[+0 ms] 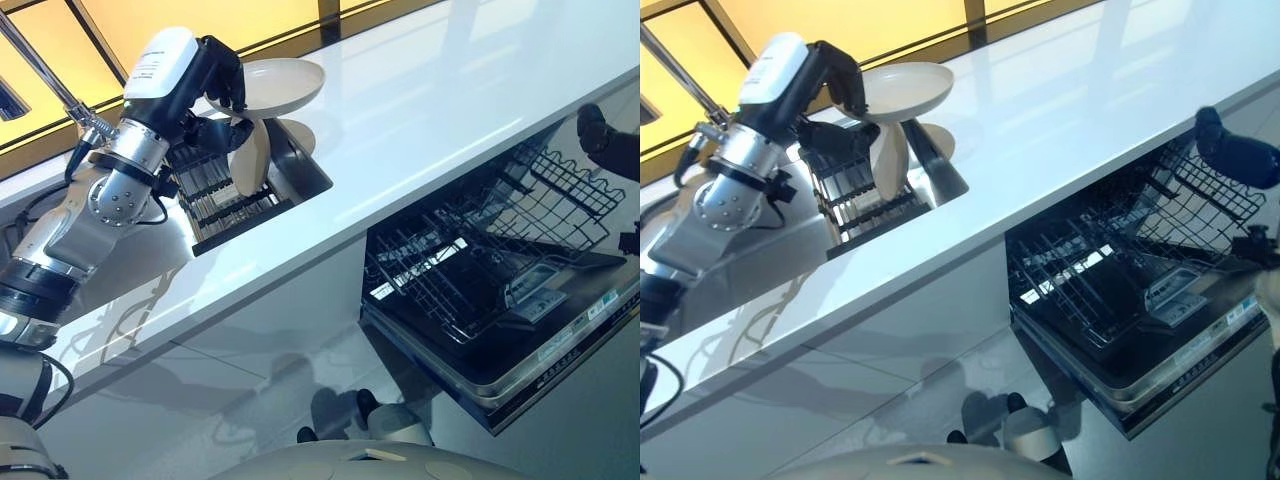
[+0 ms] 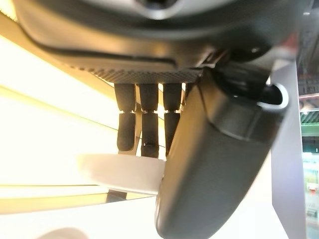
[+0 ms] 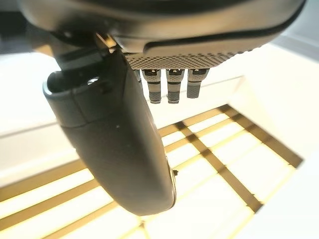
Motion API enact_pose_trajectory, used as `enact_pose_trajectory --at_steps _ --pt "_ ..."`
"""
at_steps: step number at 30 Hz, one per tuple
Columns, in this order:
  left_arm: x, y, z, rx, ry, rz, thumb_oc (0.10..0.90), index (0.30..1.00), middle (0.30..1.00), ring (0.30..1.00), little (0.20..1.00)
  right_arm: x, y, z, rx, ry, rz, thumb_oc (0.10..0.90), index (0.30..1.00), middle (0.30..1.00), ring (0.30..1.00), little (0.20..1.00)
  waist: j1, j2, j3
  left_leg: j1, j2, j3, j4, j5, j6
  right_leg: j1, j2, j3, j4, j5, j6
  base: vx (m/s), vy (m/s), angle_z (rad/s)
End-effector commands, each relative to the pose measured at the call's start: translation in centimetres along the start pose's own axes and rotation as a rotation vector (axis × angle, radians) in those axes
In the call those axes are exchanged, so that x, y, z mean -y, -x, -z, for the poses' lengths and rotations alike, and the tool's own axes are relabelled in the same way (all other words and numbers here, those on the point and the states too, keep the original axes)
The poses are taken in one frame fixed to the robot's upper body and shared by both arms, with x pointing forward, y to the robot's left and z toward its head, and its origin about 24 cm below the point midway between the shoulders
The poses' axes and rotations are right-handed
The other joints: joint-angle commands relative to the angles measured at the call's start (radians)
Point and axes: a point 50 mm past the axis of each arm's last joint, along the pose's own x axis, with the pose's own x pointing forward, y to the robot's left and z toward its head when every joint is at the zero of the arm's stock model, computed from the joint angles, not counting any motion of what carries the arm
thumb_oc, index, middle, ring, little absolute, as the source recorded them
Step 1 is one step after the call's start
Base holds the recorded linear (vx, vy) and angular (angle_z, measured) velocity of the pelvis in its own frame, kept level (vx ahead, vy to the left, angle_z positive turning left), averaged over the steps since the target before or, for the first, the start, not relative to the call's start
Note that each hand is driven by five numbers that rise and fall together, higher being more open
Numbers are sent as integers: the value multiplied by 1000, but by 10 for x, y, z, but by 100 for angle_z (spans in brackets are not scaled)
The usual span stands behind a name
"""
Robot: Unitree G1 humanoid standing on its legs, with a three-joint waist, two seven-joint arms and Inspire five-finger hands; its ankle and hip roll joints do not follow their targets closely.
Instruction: Pick up plates and place into dishwasher.
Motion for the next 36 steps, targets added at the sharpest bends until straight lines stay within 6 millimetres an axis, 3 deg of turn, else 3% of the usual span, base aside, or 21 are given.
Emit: enact_pose_trajectory --at_steps 1,4,10,17,27,36 --pt "-59 -30 -34 180 25 -246 100 300 300 300 200 5 -32 -43 281 32 -65 800 900 900 900 900 42 -37 -126 -9 -43 -45 26 -97 13 -6 41 -37 82 -107 85 0 0 0" --pt "-53 -33 -40 212 37 -213 100 300 300 300 200 -14 -38 -47 317 95 -200 800 900 900 900 900 55 -45 -133 -13 -41 -52 27 -93 12 -5 39 -45 79 -106 83 -5 -5 1" --pt "-51 -38 -50 262 49 -196 100 300 300 300 200 -34 -50 -49 346 213 -325 800 900 900 900 900 73 -55 -132 -15 -41 -66 27 -91 13 -3 39 -52 79 -107 79 -13 -16 11" --pt "-50 -38 -56 302 45 -184 100 300 300 300 200 -46 -59 -45 333 276 -429 800 900 900 900 900 87 -60 -127 -13 -42 -80 27 -90 14 1 38 -57 83 -111 77 -5 -13 5" --pt "-50 -39 -63 351 43 -153 100 300 300 300 200 -50 -69 -42 314 283 -402 800 900 900 900 900 99 -61 -122 -10 -40 -91 27 -90 15 5 37 -64 86 -112 77 0 0 0" --pt "-46 -42 -73 388 54 -119 100 300 300 300 200 -53 -74 -51 368 301 -374 800 900 900 900 900 104 -60 -121 -10 -41 -98 27 -90 15 7 36 -66 85 -113 78 -1 -1 0"
